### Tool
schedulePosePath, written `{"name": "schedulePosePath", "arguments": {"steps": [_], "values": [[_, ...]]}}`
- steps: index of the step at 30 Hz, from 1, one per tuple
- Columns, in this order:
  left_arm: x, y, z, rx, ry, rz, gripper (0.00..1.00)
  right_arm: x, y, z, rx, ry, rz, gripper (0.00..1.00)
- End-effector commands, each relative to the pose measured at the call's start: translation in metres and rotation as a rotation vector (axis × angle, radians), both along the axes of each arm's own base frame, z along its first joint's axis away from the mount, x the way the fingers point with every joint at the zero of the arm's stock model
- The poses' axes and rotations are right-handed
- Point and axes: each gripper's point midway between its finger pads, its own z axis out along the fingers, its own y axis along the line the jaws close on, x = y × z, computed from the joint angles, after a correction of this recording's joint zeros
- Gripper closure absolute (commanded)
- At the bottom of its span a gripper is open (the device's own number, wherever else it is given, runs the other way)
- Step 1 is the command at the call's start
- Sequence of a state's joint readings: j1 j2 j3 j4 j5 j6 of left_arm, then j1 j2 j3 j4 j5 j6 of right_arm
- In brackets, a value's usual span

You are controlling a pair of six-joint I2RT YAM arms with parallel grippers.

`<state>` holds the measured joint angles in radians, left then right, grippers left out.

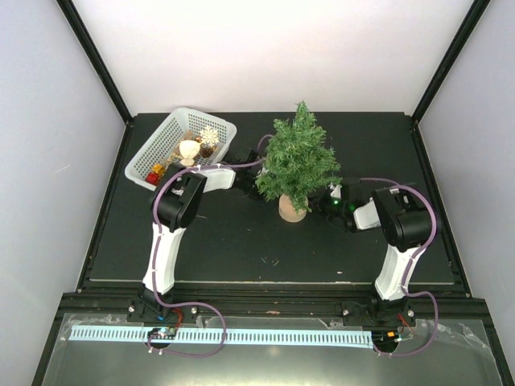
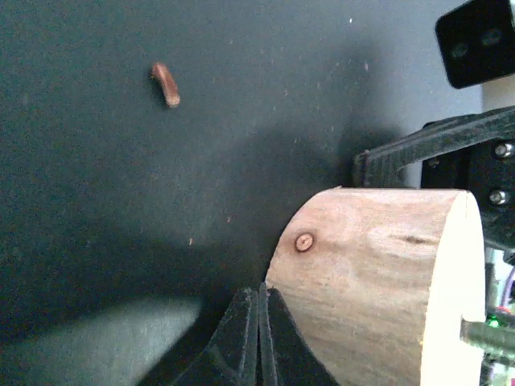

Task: Decorate the small christmas tree

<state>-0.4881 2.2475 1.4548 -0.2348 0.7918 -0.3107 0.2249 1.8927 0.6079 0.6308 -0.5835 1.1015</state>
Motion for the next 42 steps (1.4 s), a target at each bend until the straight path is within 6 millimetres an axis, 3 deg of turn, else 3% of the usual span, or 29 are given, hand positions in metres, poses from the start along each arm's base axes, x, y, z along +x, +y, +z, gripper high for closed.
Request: {"name": "schedulePosePath", "arguments": {"steps": [1, 8, 13, 18, 21, 23, 25, 28, 31, 34, 36, 42], "values": [[-0.016, 0.01, 0.009, 0.037, -0.041, -0.045, 0.98, -0.008, 0.004, 0.016, 0.009, -0.066, 0.032, 0.99], [-0.018, 0.035, 0.015, 0.088, -0.093, -0.033, 0.98, -0.012, -0.003, 0.019, -0.028, -0.064, 0.007, 0.99], [-0.009, 0.063, 0.027, 0.165, -0.211, 0.011, 0.98, -0.009, -0.015, 0.024, -0.089, -0.055, -0.038, 0.99], [-0.015, 0.087, 0.036, 0.246, -0.281, 0.003, 0.98, -0.006, -0.026, 0.037, -0.156, -0.06, -0.07, 0.99], [-0.024, 0.095, 0.051, 0.272, -0.341, -0.036, 0.98, -0.007, -0.035, 0.047, -0.231, -0.07, -0.082, 0.98], [-0.034, 0.098, 0.066, 0.269, -0.38, -0.085, 0.98, -0.01, -0.043, 0.055, -0.29, -0.084, -0.08, 0.92], [-0.045, 0.101, 0.085, 0.263, -0.435, -0.14, 0.98, -0.014, -0.051, 0.062, -0.352, -0.096, -0.08, 0.78], [-0.054, 0.118, 0.112, 0.299, -0.551, -0.163, 0.92, -0.022, -0.062, 0.077, -0.408, -0.115, -0.097, 0.43], [-0.054, 0.145, 0.137, 0.329, -0.635, -0.138, 0.76, -0.03, -0.068, 0.09, -0.435, -0.137, -0.105, 0.19], [-0.053, 0.174, 0.157, 0.354, -0.702, -0.13, 0.51, -0.038, -0.067, 0.1, -0.435, -0.153, -0.088, 0.15], [-0.046, 0.197, 0.167, 0.387, -0.76, -0.119, 0.41, -0.043, -0.066, 0.104, -0.421, -0.159, -0.077, 0.16], [-0.011, 0.266, 0.181, 0.523, -0.866, -0.119, 0.41, -0.056, -0.059, 0.098, -0.376, -0.152, -0.039, 0.17]]}}
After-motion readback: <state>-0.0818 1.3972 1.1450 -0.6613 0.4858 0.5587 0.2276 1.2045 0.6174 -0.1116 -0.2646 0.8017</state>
